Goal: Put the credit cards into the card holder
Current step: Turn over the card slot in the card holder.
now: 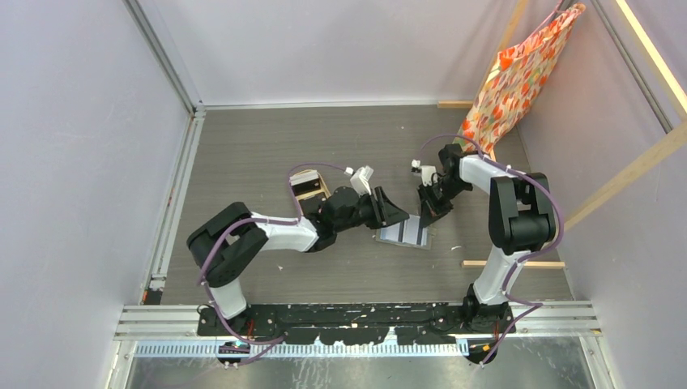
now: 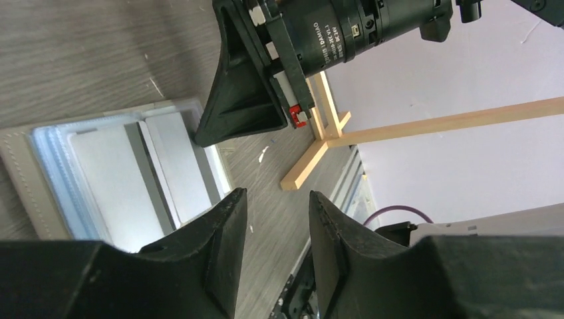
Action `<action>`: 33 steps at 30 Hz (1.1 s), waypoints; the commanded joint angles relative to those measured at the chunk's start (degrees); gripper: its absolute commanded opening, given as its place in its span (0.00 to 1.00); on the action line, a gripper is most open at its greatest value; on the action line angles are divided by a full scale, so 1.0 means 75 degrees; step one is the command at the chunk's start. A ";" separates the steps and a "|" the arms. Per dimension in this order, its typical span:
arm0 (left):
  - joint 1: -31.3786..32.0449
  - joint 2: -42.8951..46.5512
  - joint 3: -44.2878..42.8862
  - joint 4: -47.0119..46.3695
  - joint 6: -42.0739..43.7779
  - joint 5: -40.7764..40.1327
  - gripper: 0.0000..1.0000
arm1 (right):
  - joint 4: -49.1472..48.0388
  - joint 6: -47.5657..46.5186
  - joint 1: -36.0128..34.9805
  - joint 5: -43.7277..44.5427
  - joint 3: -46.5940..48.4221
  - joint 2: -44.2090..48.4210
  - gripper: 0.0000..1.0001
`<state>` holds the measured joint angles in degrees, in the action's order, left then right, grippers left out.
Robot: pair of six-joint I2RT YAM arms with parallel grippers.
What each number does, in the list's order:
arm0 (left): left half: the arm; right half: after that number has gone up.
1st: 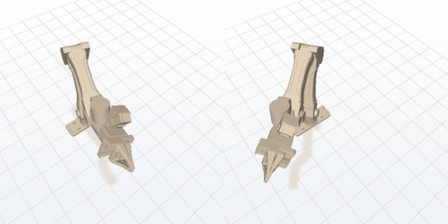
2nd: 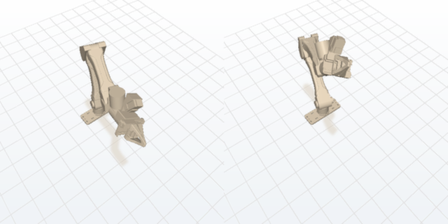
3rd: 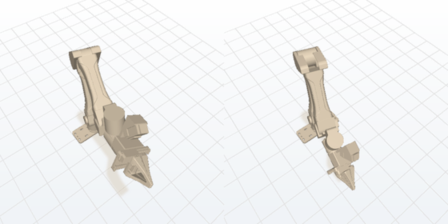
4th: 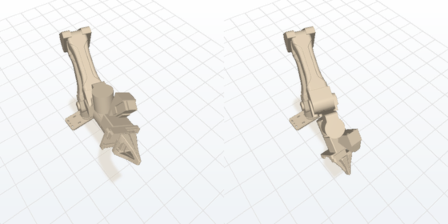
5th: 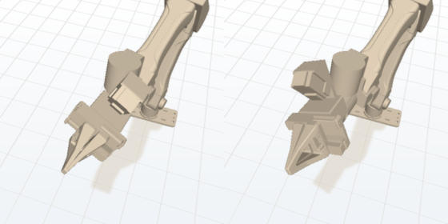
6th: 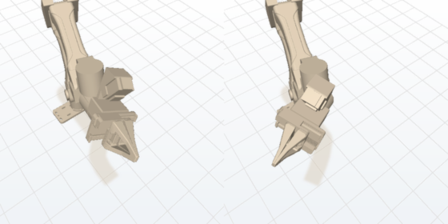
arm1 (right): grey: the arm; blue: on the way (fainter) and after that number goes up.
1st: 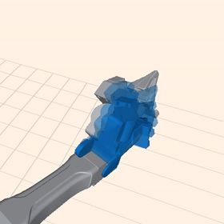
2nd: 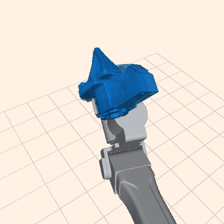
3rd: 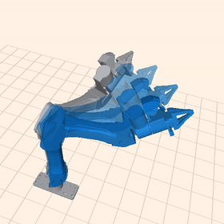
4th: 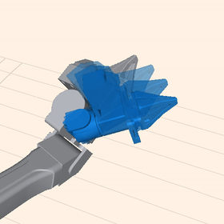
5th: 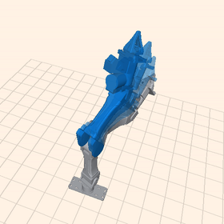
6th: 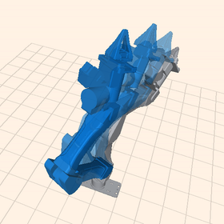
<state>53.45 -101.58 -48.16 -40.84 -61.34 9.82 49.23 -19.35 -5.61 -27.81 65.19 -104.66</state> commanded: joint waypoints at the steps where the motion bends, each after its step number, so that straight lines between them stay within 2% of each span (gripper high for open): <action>1: -0.0071 0.0251 0.0136 0.0813 0.0926 -0.0310 0.41 | -0.0081 -0.0086 -0.0061 0.0098 0.0065 0.0203 0.01; 9: -0.0173 0.0359 0.0080 0.1905 0.1369 -0.0664 0.41 | -0.0100 -0.0235 -0.0064 0.0078 0.0018 0.0697 0.02; 13: -0.0263 0.0428 -0.0006 0.2329 0.1599 -0.0644 0.42 | -0.0052 -0.0387 -0.0062 -0.0573 -0.0019 0.1115 0.03; 23: -0.0327 0.0041 -0.0241 0.2362 0.1535 -0.0324 0.42 | -0.0179 0.0071 -0.0463 -0.1483 0.0013 0.0927 0.04; 33: -0.0389 -0.0219 -0.0290 0.2051 0.1347 -0.0060 0.42 | -0.0890 0.0993 -0.1079 -0.0496 0.0050 0.0211 0.04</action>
<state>50.87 -102.96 -48.64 -22.92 -50.85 8.23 45.04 -14.76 -12.91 -35.22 64.93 -101.97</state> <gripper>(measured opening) 0.417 0.040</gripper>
